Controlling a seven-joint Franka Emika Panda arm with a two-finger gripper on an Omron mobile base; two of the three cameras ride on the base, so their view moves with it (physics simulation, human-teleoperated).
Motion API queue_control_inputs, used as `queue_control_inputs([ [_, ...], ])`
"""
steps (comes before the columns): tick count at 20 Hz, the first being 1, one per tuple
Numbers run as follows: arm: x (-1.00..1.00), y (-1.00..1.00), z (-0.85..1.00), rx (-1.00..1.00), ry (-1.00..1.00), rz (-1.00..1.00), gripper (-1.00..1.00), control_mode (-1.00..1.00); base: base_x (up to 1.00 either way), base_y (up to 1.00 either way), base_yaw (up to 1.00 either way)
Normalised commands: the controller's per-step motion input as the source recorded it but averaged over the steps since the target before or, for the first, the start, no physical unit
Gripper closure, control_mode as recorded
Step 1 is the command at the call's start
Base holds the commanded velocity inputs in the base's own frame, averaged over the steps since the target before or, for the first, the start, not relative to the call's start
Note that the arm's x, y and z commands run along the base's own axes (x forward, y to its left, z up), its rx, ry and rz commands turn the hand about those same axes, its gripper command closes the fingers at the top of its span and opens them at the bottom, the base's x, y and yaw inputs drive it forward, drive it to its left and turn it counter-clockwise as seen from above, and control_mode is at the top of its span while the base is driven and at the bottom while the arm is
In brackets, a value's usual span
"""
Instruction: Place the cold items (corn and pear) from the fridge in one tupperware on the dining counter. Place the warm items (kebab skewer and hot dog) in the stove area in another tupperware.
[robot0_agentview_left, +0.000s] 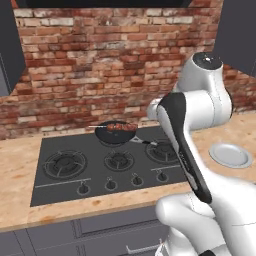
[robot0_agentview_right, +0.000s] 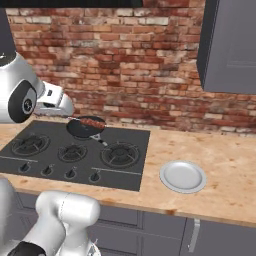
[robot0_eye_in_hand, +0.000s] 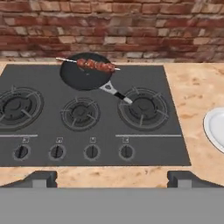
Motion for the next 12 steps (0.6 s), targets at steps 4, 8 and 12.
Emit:
queue_control_inputs([
  [4,0.64,0.15,-0.31,-0.06,0.31,0.71,-1.0,-1.0,0.0,0.0,0.0],
  [8,0.61,0.01,-0.4,-0.14,0.11,0.68,-1.0,-1.0,0.0,0.0,0.0],
  [12,0.49,0.05,-0.45,-0.19,0.0,0.4,-1.0,-1.0,0.0,0.0,0.0],
])
